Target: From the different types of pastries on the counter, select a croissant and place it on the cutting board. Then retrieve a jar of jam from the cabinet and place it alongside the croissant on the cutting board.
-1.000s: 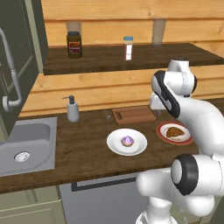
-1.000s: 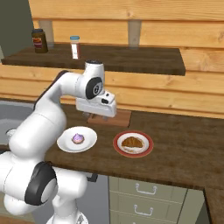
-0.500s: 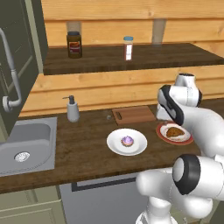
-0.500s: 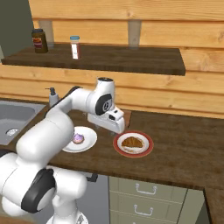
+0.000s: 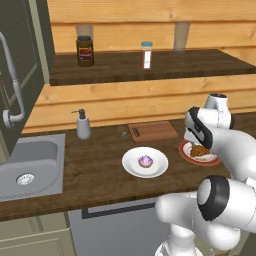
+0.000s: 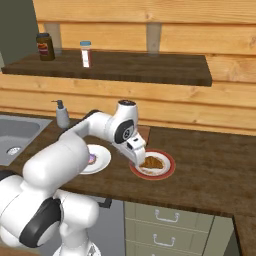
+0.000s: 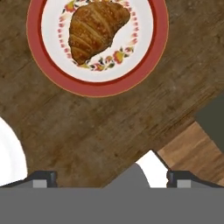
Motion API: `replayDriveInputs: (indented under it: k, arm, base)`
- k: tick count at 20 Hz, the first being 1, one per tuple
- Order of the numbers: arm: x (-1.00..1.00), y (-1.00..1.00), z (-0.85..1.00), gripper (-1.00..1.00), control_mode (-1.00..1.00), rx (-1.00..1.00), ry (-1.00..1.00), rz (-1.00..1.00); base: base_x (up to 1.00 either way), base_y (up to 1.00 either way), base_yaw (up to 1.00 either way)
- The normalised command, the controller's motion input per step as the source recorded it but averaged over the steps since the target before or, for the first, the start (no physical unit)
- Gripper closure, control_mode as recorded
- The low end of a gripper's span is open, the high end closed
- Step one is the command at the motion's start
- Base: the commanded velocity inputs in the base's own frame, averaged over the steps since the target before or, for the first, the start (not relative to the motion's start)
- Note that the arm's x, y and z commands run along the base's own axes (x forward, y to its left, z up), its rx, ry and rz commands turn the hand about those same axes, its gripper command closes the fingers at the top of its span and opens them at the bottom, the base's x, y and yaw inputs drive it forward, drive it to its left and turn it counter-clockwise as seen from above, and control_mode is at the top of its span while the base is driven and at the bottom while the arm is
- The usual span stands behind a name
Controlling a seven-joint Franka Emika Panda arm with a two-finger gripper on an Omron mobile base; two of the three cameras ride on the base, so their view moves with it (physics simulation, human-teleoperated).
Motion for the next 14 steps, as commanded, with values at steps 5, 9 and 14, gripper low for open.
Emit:
replayDriveInputs:
  k: [5, 9, 14]
  arm:
    - [0.0, -0.31, 0.0, -1.0, -1.0, 0.03, 0.0, -0.37]
    - [0.16, -0.17, -0.15, -1.0, -1.0, 0.02, 0.0, -0.33]
    - [0.33, 0.0, -0.2, -1.0, -1.0, 0.04, 0.0, -0.21]
  base:
    - [0.0, 0.0, 0.0]
    - [0.0, 0.0, 0.0]
    - [0.0, 0.0, 0.0]
